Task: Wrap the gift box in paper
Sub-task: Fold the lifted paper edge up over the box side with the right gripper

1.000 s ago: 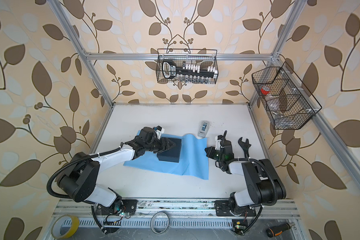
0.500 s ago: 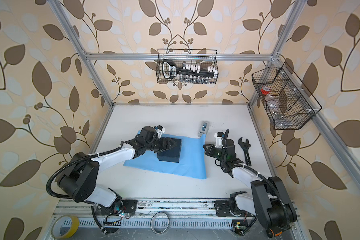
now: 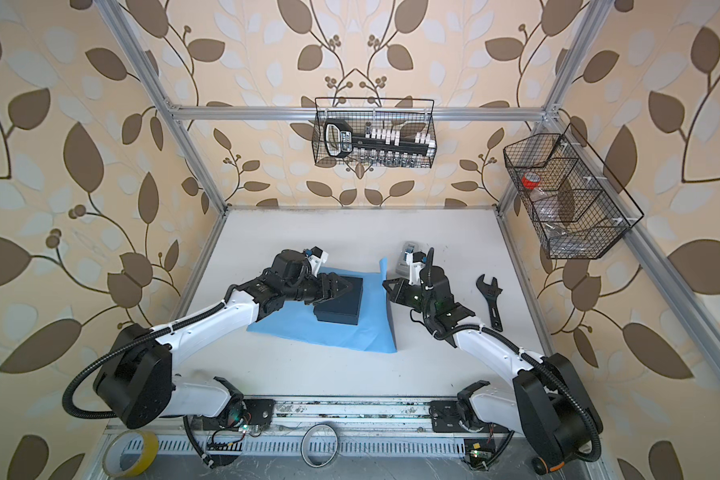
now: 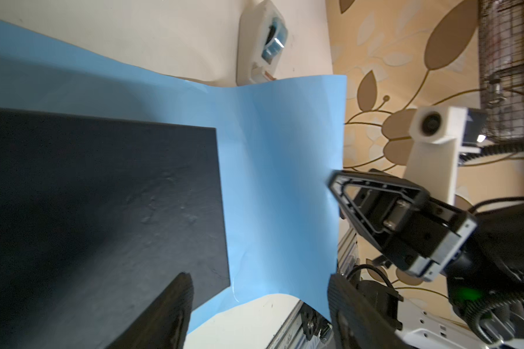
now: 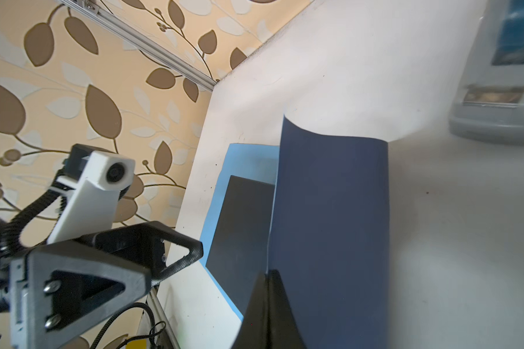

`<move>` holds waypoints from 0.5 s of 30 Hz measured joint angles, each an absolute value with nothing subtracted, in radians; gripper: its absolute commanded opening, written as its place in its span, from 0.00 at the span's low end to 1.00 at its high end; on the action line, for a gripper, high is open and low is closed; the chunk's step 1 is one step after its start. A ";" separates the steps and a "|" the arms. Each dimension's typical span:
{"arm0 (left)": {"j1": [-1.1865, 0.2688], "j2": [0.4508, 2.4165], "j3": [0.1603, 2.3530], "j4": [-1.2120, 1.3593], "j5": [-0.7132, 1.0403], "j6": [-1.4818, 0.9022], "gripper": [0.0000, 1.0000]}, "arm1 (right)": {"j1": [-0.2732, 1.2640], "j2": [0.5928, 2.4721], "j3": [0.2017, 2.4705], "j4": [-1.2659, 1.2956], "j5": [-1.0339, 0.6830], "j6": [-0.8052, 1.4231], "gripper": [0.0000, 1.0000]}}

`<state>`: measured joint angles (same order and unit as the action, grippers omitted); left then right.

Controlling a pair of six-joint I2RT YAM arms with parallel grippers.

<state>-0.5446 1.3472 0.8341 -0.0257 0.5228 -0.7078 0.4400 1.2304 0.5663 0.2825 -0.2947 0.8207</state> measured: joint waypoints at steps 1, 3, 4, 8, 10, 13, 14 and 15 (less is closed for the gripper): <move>-0.554 1.333 0.825 -0.021 0.524 -0.710 0.69 | 0.457 1.242 0.576 0.284 -0.282 0.832 0.00; -0.576 1.317 0.805 -0.007 0.528 -0.719 0.68 | 0.495 1.261 0.592 0.291 -0.252 0.855 0.00; -0.587 1.313 0.794 0.002 0.532 -0.723 0.67 | 0.512 1.269 0.597 0.299 -0.237 0.867 0.00; -0.620 1.309 0.759 0.011 0.550 -0.736 0.67 | 0.564 1.316 0.621 0.335 -0.202 0.911 0.00; -0.628 1.302 0.748 0.011 0.554 -0.736 0.68 | 0.583 1.341 0.637 0.347 -0.185 0.928 0.00; -0.634 1.295 0.747 0.016 0.559 -0.732 0.75 | 0.606 1.375 0.657 0.373 -0.167 0.953 0.00; -0.637 1.293 0.747 0.020 0.559 -0.733 0.75 | 0.614 1.386 0.663 0.384 -0.162 0.962 0.00; -0.641 1.293 0.747 0.025 0.558 -0.733 0.75 | 0.620 1.396 0.667 0.392 -0.158 0.967 0.00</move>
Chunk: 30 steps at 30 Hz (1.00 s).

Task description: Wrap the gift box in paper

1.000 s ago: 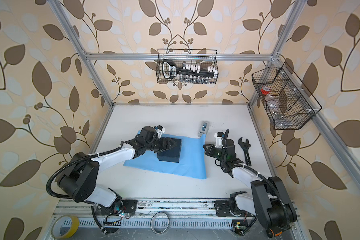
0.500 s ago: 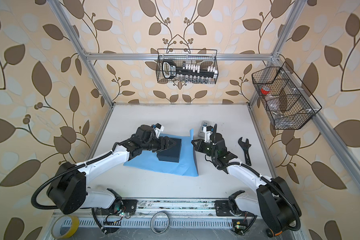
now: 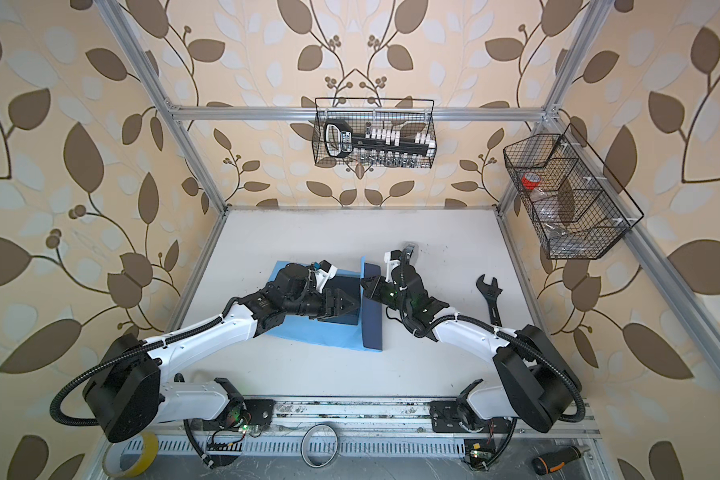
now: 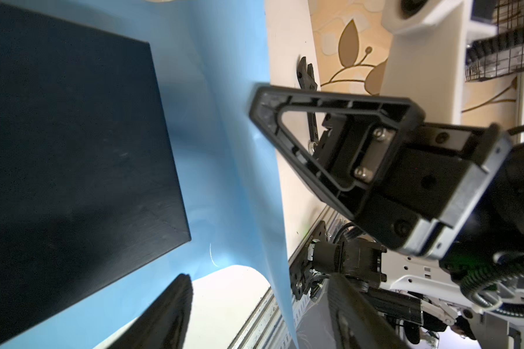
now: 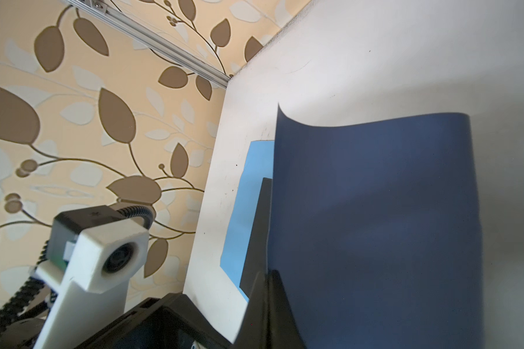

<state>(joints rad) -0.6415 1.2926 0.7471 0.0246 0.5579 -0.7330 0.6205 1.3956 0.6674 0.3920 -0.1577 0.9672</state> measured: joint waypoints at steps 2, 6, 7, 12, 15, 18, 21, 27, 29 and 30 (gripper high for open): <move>-0.650 1.293 0.747 0.031 0.557 -0.733 0.73 | 0.634 1.414 0.675 0.406 -0.152 0.979 0.00; -0.665 1.295 0.747 0.027 0.542 -0.722 0.65 | 0.649 1.443 0.688 0.427 -0.149 0.999 0.00; -0.668 1.297 0.748 0.023 0.538 -0.714 0.63 | 0.651 1.452 0.692 0.433 -0.149 1.003 0.00; -0.676 1.309 0.748 -0.016 0.495 -0.677 0.56 | 0.659 1.476 0.696 0.451 -0.149 1.020 0.00; -0.680 1.321 0.749 -0.034 0.474 -0.658 0.50 | 0.661 1.485 0.699 0.461 -0.149 1.029 0.00; -0.682 1.339 0.752 -0.040 0.463 -0.651 0.46 | 0.664 1.500 0.712 0.465 -0.149 1.033 0.00; -0.682 1.360 0.764 -0.042 0.463 -0.648 0.42 | 0.670 1.509 0.721 0.469 -0.146 1.033 0.00; -0.682 1.373 0.796 -0.051 0.447 -0.633 0.35 | 0.677 1.520 0.727 0.471 -0.141 1.032 0.00; -0.682 1.382 0.810 -0.055 0.435 -0.626 0.34 | 0.679 1.522 0.727 0.470 -0.137 1.032 0.00; -0.682 1.386 0.815 -0.059 0.430 -0.623 0.35 | 0.679 1.522 0.728 0.469 -0.136 1.032 0.00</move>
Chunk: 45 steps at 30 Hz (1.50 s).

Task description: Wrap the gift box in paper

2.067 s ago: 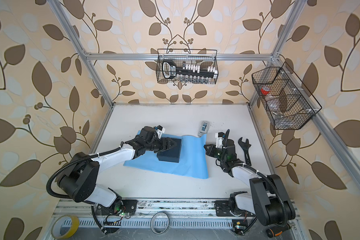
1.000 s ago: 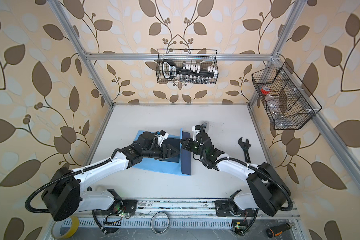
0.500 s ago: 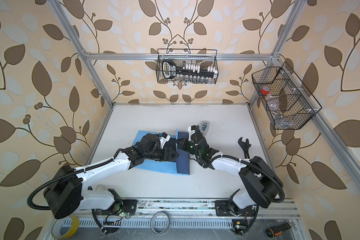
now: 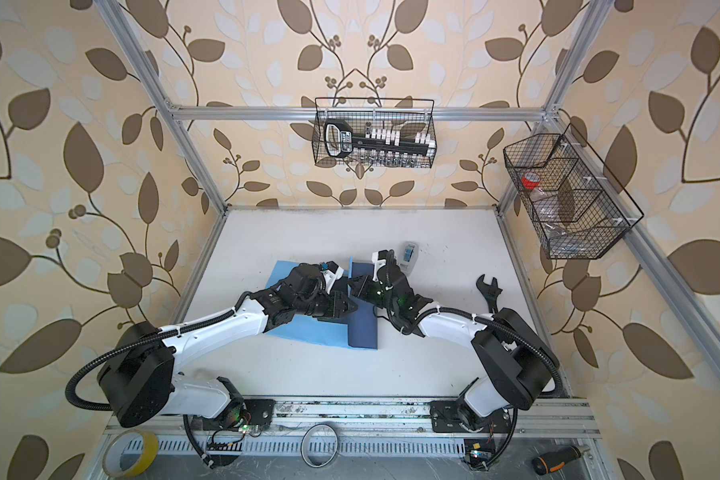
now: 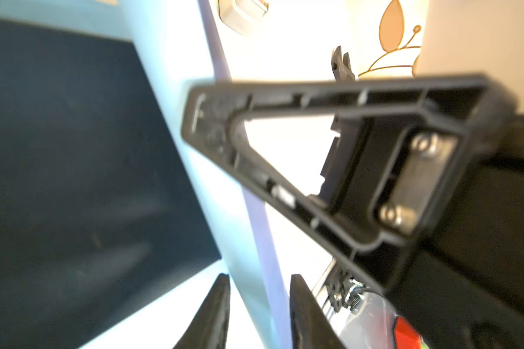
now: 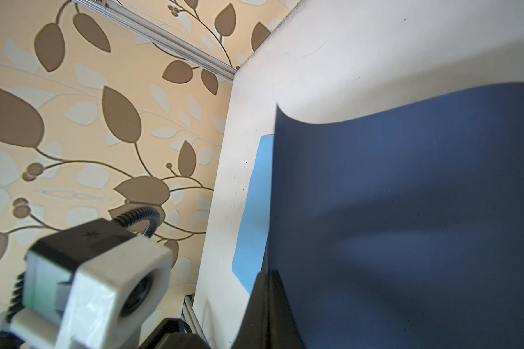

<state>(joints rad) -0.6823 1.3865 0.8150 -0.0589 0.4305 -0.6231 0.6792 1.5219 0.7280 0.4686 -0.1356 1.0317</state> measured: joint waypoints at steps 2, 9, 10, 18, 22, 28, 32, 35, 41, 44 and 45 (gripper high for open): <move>-0.682 1.394 0.822 -0.073 0.414 -0.615 0.36 | 0.680 1.522 0.730 0.467 -0.131 1.031 0.00; -0.682 1.396 0.825 -0.119 0.361 -0.600 0.31 | 0.681 1.523 0.739 0.460 -0.126 1.026 0.00; -0.682 1.396 0.826 -0.123 0.356 -0.600 0.30 | 0.681 1.525 0.740 0.460 -0.126 1.024 0.00; -0.682 1.396 0.829 -0.134 0.331 -0.586 0.17 | 0.685 1.542 0.741 0.453 -0.120 1.014 0.00; -0.682 1.396 0.829 -0.141 0.321 -0.582 0.14 | 0.685 1.542 0.741 0.452 -0.112 1.005 0.00; -0.682 1.396 0.829 -0.150 0.303 -0.583 0.08 | 0.685 1.542 0.744 0.443 -0.106 0.991 0.18; -0.679 1.396 0.829 -0.164 0.294 -0.580 0.03 | 0.685 1.534 0.752 0.431 -0.104 0.965 0.33; -0.665 1.396 0.829 -0.165 0.287 -0.578 0.00 | 0.682 1.512 0.752 0.417 -0.104 0.943 0.41; -0.590 1.385 0.829 -0.174 0.302 -0.575 0.00 | 0.652 1.429 0.749 0.373 -0.104 0.870 0.51; -0.539 1.364 0.829 -0.192 0.316 -0.574 0.00 | 0.626 1.381 0.743 0.335 -0.103 0.815 0.59; -0.525 1.357 0.829 -0.197 0.320 -0.574 0.00 | 0.617 1.371 0.742 0.321 -0.101 0.796 0.62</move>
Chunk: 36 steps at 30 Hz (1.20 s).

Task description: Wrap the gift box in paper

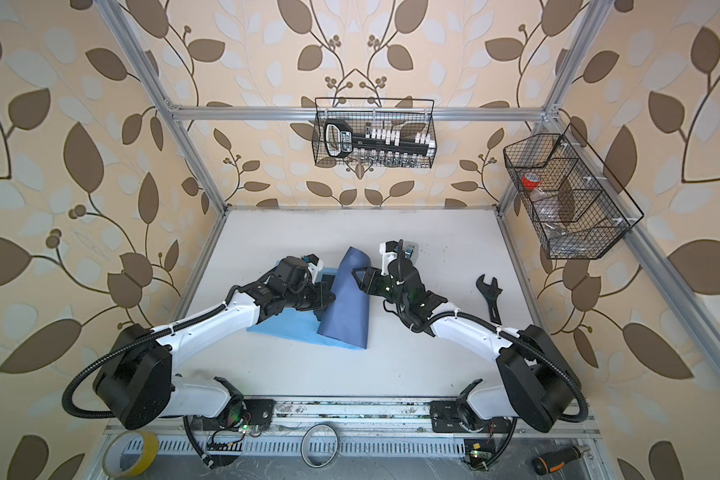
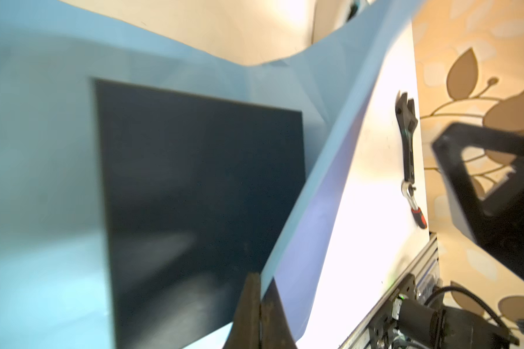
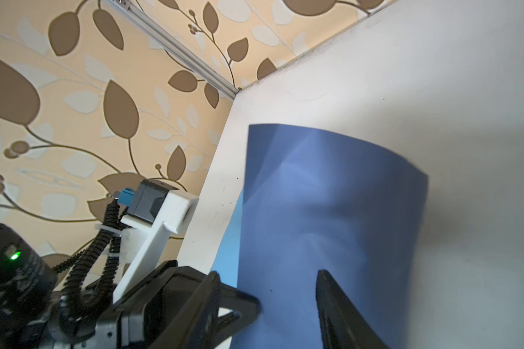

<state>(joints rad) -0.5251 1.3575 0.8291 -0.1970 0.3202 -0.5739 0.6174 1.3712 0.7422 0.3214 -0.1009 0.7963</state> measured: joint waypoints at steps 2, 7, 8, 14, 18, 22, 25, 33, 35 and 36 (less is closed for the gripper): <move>-0.498 1.349 0.831 -0.212 0.332 -0.574 0.00 | 0.600 1.359 0.742 0.283 -0.093 0.749 0.68; -0.469 1.349 0.836 -0.238 0.342 -0.572 0.00 | 0.579 1.360 0.741 0.203 -0.078 0.664 0.85; -0.468 1.350 0.836 -0.241 0.343 -0.572 0.00 | 0.575 1.364 0.741 0.195 -0.078 0.649 0.88; -0.448 1.357 0.836 -0.244 0.377 -0.574 0.00 | 0.570 1.449 0.750 0.167 -0.096 0.613 0.94; -0.421 1.366 0.836 -0.245 0.408 -0.575 0.00 | 0.576 1.514 0.760 0.167 -0.121 0.613 0.94; -0.396 1.365 0.833 -0.243 0.432 -0.578 0.00 | 0.588 1.565 0.795 0.168 -0.141 0.614 0.95; -0.388 1.365 0.823 -0.243 0.442 -0.580 0.00 | 0.595 1.587 0.818 0.177 -0.154 0.617 0.95; -0.372 1.365 0.798 -0.243 0.449 -0.583 0.00 | 0.597 1.652 0.855 0.183 -0.170 0.625 0.95; -0.369 1.365 0.796 -0.243 0.450 -0.583 0.00 | 0.598 1.665 0.862 0.184 -0.175 0.628 0.95; -0.366 1.365 0.796 -0.243 0.451 -0.583 0.00 | 0.599 1.671 0.865 0.184 -0.177 0.629 0.94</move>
